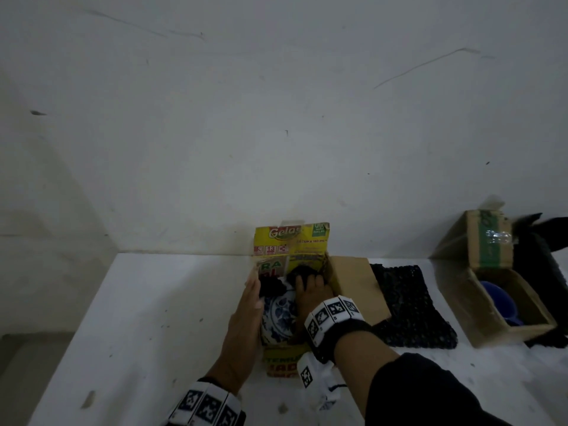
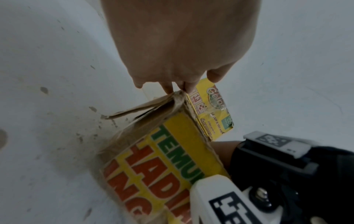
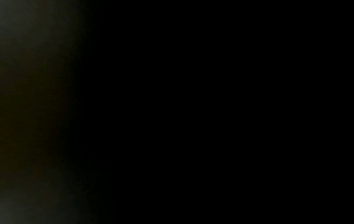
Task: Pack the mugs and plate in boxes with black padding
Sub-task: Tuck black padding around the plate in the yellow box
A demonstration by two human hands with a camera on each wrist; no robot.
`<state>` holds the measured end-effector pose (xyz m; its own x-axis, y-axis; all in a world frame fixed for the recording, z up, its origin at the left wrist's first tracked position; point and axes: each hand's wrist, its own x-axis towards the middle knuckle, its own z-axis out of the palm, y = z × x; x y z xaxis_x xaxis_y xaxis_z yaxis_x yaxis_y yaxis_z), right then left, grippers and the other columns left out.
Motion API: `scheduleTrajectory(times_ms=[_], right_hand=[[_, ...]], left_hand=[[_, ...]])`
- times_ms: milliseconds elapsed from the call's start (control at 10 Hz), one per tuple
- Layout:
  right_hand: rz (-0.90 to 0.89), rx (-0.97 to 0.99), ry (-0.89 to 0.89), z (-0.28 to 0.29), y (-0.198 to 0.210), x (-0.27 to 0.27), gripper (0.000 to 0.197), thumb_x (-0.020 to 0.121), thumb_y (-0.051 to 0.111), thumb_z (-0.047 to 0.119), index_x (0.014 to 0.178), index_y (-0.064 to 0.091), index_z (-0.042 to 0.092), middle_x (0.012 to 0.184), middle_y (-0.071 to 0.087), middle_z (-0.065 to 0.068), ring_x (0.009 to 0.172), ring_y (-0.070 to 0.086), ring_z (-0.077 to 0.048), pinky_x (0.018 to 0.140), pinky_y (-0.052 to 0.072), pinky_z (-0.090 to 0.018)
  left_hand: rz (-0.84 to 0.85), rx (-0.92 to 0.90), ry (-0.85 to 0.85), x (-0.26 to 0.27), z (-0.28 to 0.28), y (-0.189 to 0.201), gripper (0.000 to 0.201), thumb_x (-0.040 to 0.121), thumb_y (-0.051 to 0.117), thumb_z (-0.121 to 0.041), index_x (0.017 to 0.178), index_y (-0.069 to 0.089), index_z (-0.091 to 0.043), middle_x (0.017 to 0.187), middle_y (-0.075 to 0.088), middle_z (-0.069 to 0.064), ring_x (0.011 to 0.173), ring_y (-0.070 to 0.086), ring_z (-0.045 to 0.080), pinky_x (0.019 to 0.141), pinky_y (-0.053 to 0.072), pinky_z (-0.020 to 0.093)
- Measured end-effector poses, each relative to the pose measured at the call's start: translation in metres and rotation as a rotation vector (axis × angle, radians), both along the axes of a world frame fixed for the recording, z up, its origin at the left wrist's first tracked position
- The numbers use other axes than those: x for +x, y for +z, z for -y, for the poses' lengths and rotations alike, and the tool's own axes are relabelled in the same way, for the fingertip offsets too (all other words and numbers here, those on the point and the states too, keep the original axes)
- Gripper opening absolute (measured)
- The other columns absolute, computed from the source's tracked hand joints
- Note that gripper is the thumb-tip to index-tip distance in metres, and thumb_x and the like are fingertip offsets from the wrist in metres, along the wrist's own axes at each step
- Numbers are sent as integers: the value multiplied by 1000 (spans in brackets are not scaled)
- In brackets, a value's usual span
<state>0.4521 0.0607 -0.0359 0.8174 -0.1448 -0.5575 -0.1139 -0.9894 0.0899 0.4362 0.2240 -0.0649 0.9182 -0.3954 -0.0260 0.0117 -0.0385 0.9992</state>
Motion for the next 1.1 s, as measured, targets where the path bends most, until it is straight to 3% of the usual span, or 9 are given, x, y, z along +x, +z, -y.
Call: scheduleTrajectory(times_ms=[100,200,500,600,700,800,900,1000,1100], right_hand=[[93,109,-53,5,-1,5,103,80,71,38,149,0,9,150,15,-22,137,14,-43,110,24,-50],[136,133,-57,6,0,8,101,76,75,36,147,7,13,145,21,-21,133,21,-42,108,30,-49],[118,116,-104,1,-1,5,114,69,80,39,148,3,10,146,19,-21,133,23,-41,108,32,-48],[197,-26,-169,-14,-3,-4,84,86,63,35,146,11,5,146,19,-22,134,22,-39,104,34,-44],[366,-186,-138,-26,-2,-11,50,97,43,30,139,29,5,142,27,-19,133,28,-35,99,38,-40],[395,-164,-16,-29,1,-15,52,95,48,30,137,32,5,135,35,-19,128,36,-34,98,39,-42],[216,-97,40,-21,-4,-14,68,98,40,31,147,6,0,154,11,-21,143,8,-37,114,19,-47],[191,-28,-26,-12,-11,-9,73,98,41,33,148,0,-1,157,2,-20,145,0,-35,118,10,-45],[217,41,-68,-10,-9,-8,78,95,50,30,147,2,-1,154,9,-21,143,8,-36,116,16,-44]], left_hand=[[11,7,-2,-4,1,4,80,64,30,-91,133,16,-53,151,9,-25,143,6,0,119,8,48],[20,36,2,-7,1,5,80,64,29,-91,133,14,-53,151,7,-26,143,4,-1,119,6,49],[19,64,3,-9,0,12,80,66,27,-90,134,11,-51,150,4,-30,142,3,-4,120,8,44],[-21,2,5,-9,3,22,80,67,33,-87,135,14,-49,151,6,-27,142,4,-4,119,9,32],[-111,-63,24,-12,6,36,52,87,33,-58,134,17,-42,154,9,-17,141,9,0,114,15,24],[-184,-94,51,-16,8,46,40,101,21,-33,140,16,-34,151,15,-17,139,15,-1,108,19,20],[-252,-126,75,-18,7,52,43,100,16,-36,143,16,-32,149,17,-19,137,16,-1,110,19,22],[-278,-84,59,-21,4,56,52,95,29,-55,143,19,-36,144,21,-22,132,15,-7,110,13,21],[-309,-42,28,-23,2,65,58,93,29,-57,145,21,-34,139,23,-22,126,13,-9,105,12,20]])
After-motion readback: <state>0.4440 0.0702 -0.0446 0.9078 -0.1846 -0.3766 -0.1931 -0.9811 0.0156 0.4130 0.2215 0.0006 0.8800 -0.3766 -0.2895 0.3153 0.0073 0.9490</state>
